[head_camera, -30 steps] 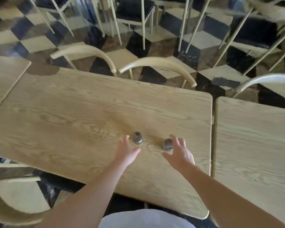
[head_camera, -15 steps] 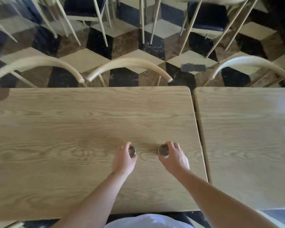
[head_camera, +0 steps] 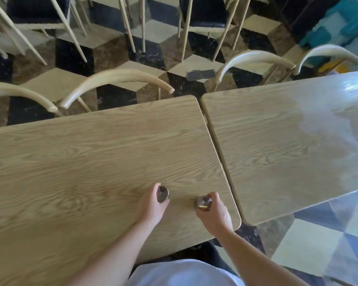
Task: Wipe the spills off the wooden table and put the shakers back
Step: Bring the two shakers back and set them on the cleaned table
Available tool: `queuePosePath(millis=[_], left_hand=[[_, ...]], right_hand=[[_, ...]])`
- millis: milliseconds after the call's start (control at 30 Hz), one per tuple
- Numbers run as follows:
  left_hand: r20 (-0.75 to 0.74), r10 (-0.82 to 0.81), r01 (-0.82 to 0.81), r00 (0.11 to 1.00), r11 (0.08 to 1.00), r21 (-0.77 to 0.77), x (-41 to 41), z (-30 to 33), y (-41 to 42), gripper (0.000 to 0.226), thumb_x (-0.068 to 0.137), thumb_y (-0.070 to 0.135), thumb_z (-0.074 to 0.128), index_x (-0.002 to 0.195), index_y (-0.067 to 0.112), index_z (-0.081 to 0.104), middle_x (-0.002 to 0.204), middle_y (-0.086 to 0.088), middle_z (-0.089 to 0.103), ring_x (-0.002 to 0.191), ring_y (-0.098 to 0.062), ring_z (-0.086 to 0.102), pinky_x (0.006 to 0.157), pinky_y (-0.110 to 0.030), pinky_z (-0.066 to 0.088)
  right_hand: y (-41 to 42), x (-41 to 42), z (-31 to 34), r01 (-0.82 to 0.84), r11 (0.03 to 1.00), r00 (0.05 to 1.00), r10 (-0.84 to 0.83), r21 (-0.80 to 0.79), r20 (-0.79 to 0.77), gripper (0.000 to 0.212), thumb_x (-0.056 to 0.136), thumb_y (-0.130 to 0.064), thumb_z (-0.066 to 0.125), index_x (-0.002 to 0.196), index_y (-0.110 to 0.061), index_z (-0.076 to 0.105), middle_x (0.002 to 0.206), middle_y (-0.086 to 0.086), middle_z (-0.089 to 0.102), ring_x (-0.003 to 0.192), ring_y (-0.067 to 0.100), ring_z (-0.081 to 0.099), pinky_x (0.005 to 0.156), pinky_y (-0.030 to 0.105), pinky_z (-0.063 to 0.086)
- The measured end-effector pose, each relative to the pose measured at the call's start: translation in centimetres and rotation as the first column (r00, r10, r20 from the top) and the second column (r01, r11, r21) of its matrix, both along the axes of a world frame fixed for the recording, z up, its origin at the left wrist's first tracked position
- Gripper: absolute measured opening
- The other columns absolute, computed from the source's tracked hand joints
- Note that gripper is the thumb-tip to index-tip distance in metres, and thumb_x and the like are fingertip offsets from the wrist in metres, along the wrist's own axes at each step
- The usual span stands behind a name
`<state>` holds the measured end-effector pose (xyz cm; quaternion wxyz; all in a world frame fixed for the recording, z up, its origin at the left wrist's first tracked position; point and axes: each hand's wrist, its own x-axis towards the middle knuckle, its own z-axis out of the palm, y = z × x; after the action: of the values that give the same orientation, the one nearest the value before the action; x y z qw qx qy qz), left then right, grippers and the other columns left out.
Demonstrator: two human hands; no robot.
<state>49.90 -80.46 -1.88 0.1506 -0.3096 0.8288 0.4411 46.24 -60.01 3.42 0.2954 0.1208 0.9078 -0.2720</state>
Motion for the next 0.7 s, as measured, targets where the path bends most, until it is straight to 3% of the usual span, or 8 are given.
queuePosePath(millis=[133, 233, 333, 400, 500, 600, 700], left_hand=[[0.044, -0.003, 0.004, 0.999, 1.000, -0.005, 0.5, 1.2, 5.0, 0.058, 0.080, 0.027, 0.079, 0.132, 0.024, 0.054, 0.117, 0.004, 0.068, 0.108, -0.021, 0.064, 0.090, -0.034, 0.050], [0.027, 0.001, -0.005, 1.000, 0.990, 0.141, 1.0, 1.6, 11.6, 0.054, 0.080, 0.010, 0.078, 0.128, 0.017, 0.054, 0.121, -0.004, 0.066, 0.110, -0.025, 0.062, 0.095, -0.034, 0.047], [-0.011, -0.079, 0.080, 0.997, 0.985, 0.156, 0.8, 1.2, 18.0, 0.056, 0.075, 0.001, 0.079, 0.124, 0.012, 0.055, 0.121, -0.012, 0.063, 0.112, -0.029, 0.060, 0.101, -0.039, 0.046], [-0.020, -0.159, 0.161, 0.987, 0.979, 0.128, 0.5, 1.2, 21.9, 0.052, 0.076, 0.005, 0.080, 0.121, 0.016, 0.056, 0.116, -0.005, 0.062, 0.109, -0.026, 0.061, 0.095, -0.034, 0.047], [-0.036, -0.276, 0.278, 0.961, 0.957, 0.088, 1.1, 3.0, 28.0, 0.049, 0.076, 0.025, 0.078, 0.116, 0.036, 0.053, 0.116, 0.006, 0.064, 0.101, -0.024, 0.066, 0.087, -0.039, 0.054], [-0.037, -0.429, 0.428, 0.903, 0.903, -0.024, 2.1, 4.5, 34.2, 0.053, 0.080, 0.029, 0.077, 0.128, 0.030, 0.054, 0.123, 0.007, 0.063, 0.114, -0.019, 0.062, 0.093, -0.029, 0.048], [-0.038, -0.564, 0.560, 0.825, 0.825, -0.075, 2.5, 5.2, 39.2, 0.050, 0.082, 0.031, 0.075, 0.127, 0.027, 0.054, 0.123, 0.005, 0.065, 0.115, -0.020, 0.061, 0.096, -0.030, 0.048]], right_hand=[[4.6, 2.8, 0.6, 0.174, 0.982, 0.984, -0.177, -0.072, -0.029, 0.040, 0.076, -0.028, 0.072, 0.110, -0.032, 0.051, 0.095, -0.015, 0.069, 0.082, 0.004, 0.065, 0.068, 0.027, 0.046], [8.9, 4.1, 1.5, 0.305, 0.943, 0.947, -0.315, -0.129, -0.065, 0.034, 0.077, -0.029, 0.076, 0.101, -0.035, 0.053, 0.088, -0.017, 0.069, 0.078, -0.001, 0.065, 0.068, 0.024, 0.048], [14.3, 5.1, 2.5, 0.364, 0.914, 0.916, -0.386, -0.177, -0.110, 0.034, 0.079, -0.035, 0.077, 0.103, -0.035, 0.053, 0.085, -0.019, 0.066, 0.074, -0.007, 0.061, 0.060, 0.019, 0.044], [18.3, 6.2, 2.7, 0.418, 0.887, 0.888, -0.444, -0.194, -0.119, 0.033, 0.080, -0.034, 0.075, 0.106, -0.033, 0.053, 0.089, -0.018, 0.067, 0.078, -0.003, 0.063, 0.060, 0.021, 0.045], [23.9, 8.2, 2.7, 0.552, 0.797, 0.796, -0.591, -0.247, -0.130, 0.035, 0.080, -0.032, 0.072, 0.110, -0.029, 0.053, 0.092, -0.016, 0.067, 0.083, 0.005, 0.063, 0.064, 0.026, 0.045], [29.1, 9.9, 2.4, 0.660, 0.692, 0.693, -0.711, -0.292, -0.120, 0.038, 0.081, -0.033, 0.073, 0.113, -0.029, 0.051, 0.093, -0.016, 0.064, 0.084, 0.006, 0.062, 0.070, 0.029, 0.048], [33.9, 11.7, 1.9, 0.720, 0.625, 0.623, -0.774, -0.303, -0.115, 0.042, 0.080, -0.036, 0.073, 0.116, -0.030, 0.052, 0.098, -0.012, 0.068, 0.088, 0.011, 0.065, 0.078, 0.034, 0.055]])
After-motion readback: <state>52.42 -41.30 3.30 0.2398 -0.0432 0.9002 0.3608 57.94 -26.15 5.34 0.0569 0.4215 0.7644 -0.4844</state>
